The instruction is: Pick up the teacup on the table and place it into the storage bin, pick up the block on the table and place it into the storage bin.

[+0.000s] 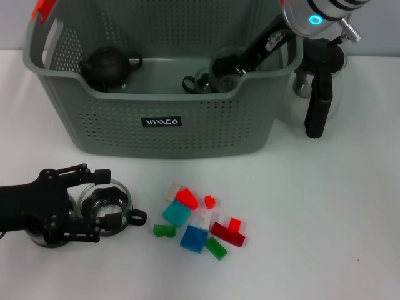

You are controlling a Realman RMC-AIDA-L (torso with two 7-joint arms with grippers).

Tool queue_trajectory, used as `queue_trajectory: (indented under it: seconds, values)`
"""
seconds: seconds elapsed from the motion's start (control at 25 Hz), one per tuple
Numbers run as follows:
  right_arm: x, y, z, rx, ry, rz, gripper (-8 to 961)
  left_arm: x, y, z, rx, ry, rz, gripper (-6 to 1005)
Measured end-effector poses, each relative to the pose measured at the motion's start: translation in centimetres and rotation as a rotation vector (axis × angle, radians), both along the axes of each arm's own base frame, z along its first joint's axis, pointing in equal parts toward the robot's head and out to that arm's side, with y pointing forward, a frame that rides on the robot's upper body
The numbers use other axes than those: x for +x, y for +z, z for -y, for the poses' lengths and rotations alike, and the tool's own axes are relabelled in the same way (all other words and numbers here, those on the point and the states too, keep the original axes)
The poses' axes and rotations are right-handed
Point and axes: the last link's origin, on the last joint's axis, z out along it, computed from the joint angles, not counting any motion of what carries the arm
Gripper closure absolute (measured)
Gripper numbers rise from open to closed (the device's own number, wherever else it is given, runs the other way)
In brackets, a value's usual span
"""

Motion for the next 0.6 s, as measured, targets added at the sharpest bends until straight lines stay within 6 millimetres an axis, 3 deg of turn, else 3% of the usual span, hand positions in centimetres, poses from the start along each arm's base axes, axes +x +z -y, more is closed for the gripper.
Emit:
queue_trajectory:
  seconds: [0.6]
  values:
    - [-0.67,-0.05,-0.09,0.000,0.016,-0.001,884,-0.04,0.00,-0.03,0.001,0.003,-0.002,64]
